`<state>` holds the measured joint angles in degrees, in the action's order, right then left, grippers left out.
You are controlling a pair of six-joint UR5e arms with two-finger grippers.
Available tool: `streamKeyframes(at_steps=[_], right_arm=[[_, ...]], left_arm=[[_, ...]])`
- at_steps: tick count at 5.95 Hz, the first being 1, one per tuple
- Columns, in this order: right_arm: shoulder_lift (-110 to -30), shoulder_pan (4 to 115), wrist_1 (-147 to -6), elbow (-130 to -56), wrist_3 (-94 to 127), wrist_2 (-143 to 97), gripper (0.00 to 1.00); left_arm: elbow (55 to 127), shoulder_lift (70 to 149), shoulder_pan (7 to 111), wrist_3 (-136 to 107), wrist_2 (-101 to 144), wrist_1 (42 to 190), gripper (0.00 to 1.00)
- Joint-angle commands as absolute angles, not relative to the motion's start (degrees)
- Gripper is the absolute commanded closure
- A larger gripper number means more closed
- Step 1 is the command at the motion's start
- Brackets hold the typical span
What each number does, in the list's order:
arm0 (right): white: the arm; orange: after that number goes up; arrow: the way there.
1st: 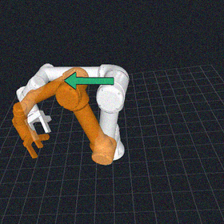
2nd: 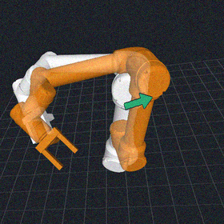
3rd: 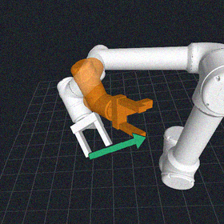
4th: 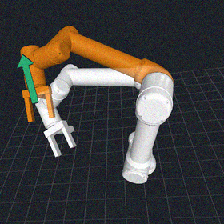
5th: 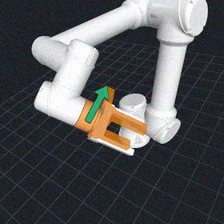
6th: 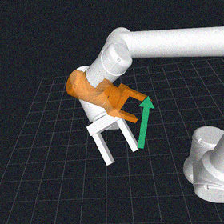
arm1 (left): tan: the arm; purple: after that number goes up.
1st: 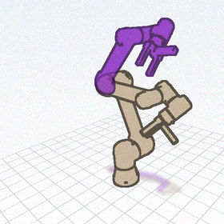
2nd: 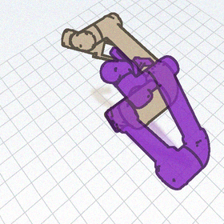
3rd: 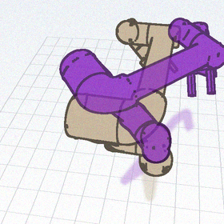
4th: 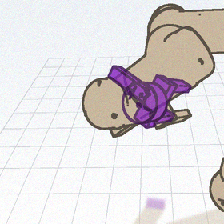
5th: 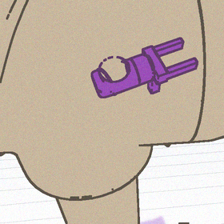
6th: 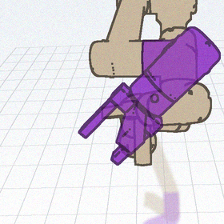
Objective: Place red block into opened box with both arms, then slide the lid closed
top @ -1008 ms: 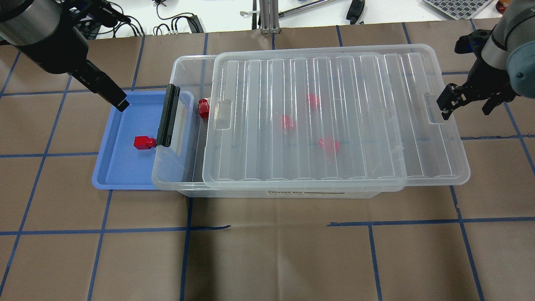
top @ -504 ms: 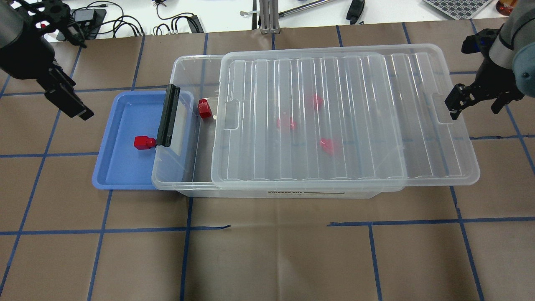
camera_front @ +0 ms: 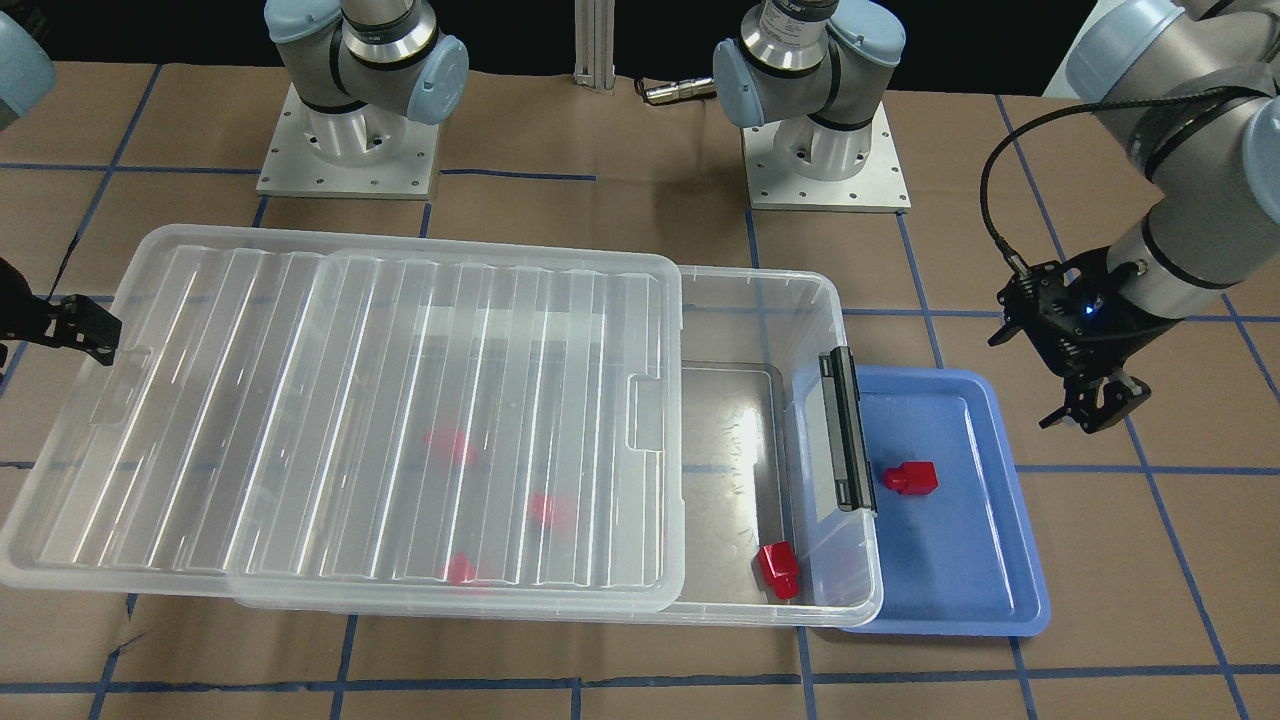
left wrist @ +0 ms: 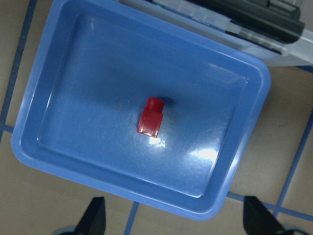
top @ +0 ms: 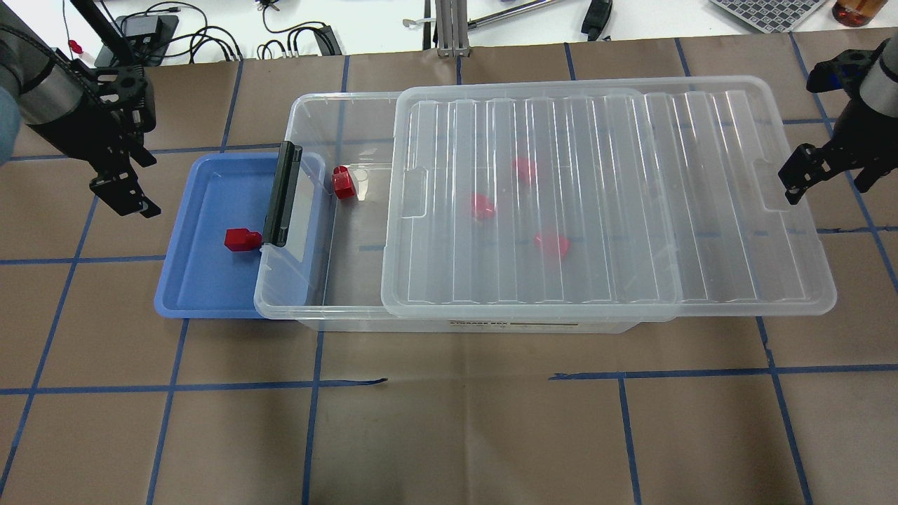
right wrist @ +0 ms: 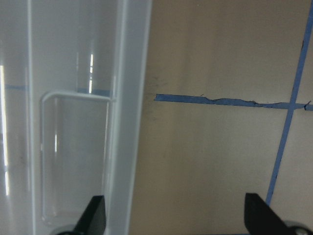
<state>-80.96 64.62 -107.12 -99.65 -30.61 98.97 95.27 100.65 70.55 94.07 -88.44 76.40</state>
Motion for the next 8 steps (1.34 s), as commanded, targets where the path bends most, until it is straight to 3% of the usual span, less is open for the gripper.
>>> streamKeyframes(at_steps=[1,5,8], right_arm=[[-80.9,62.0,-108.0,-99.7,-34.0,99.0,0.00],[-82.2,62.3,-108.0,-97.4,-32.7,98.9,0.00],[-82.4,75.8,-93.1,-83.5,-10.9,96.0,0.00]], left_arm=[[95.9,106.5,71.5,101.1,-88.3,70.9,0.02],[101.2,113.6,71.6,103.3,-88.2,60.3,0.02],[101.6,115.8,71.7,103.3,-86.0,60.5,0.02]])
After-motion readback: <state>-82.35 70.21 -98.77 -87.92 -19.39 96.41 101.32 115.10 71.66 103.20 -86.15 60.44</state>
